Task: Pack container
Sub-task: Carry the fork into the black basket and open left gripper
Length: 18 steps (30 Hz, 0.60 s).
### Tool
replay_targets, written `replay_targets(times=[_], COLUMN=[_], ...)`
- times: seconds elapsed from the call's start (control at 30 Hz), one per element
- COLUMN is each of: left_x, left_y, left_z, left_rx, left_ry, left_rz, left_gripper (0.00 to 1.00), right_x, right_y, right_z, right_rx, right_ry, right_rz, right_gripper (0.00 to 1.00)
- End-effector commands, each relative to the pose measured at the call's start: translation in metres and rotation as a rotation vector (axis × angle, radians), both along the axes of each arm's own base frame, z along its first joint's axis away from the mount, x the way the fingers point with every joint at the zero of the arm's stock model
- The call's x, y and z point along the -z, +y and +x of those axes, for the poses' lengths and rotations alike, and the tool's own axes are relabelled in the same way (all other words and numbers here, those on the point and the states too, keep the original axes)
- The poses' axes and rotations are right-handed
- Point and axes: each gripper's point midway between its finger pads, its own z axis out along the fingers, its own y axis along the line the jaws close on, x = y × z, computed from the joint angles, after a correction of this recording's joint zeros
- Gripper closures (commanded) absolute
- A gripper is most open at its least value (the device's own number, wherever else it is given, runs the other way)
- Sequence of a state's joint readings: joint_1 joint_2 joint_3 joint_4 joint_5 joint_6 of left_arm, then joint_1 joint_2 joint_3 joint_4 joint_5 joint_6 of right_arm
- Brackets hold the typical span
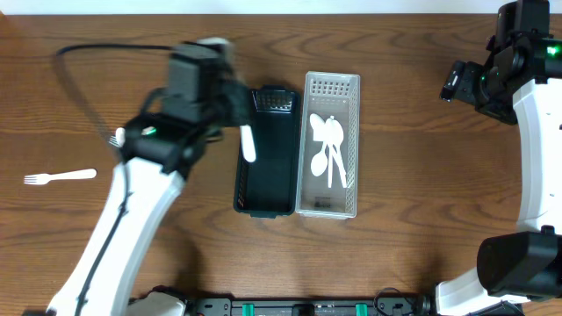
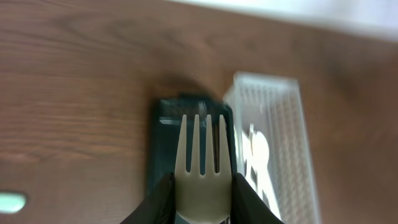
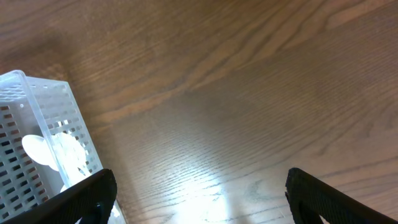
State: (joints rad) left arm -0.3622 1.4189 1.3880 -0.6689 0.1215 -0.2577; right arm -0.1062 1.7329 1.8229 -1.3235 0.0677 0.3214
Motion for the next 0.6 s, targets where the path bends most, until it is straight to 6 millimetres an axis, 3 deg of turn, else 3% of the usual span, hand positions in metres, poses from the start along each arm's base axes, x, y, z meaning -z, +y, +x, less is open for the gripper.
replay_targets(times=[0.0, 0.13, 0.27, 0.5, 0.53, 0.57], left_x=[0.034, 0.087, 0.137, 0.185, 0.188, 0.189], left_y=[-0.018, -0.03, -0.029, -0.027, -0.027, -0.027], left_z=[0.006, 0.012, 0.015, 0.01, 0.01, 0.009], left_rx=[0.152, 0.221, 0.223, 0.233, 0.233, 0.233], left_ry=[0.029, 0.138, 0.258, 0.38, 0.387, 0.391], left_rz=[0.137, 0.209, 0.246, 0.285, 0.287, 0.288], left_gripper=[0.94, 0.94, 0.94, 0.94, 0.9, 0.77], right_x=[0.003, 0.003, 0.004, 0.005, 0.004, 0.005], right_y=[-0.004, -0.004, -0.004, -0.003, -0.003, -0.003], right_z=[-0.001, -0.001, -0.002, -0.005, -0.005, -0.005], right_rx=[-0.014, -0.014, -0.014, -0.014, -0.014, -0.014], right_ry=[0.015, 0.016, 0.022, 0.032, 0.032, 0.032], right_rz=[-0.016, -0.016, -0.015, -0.014, -0.014, -0.014], right_gripper=[0.1, 0.1, 0.1, 0.1, 0.1, 0.1])
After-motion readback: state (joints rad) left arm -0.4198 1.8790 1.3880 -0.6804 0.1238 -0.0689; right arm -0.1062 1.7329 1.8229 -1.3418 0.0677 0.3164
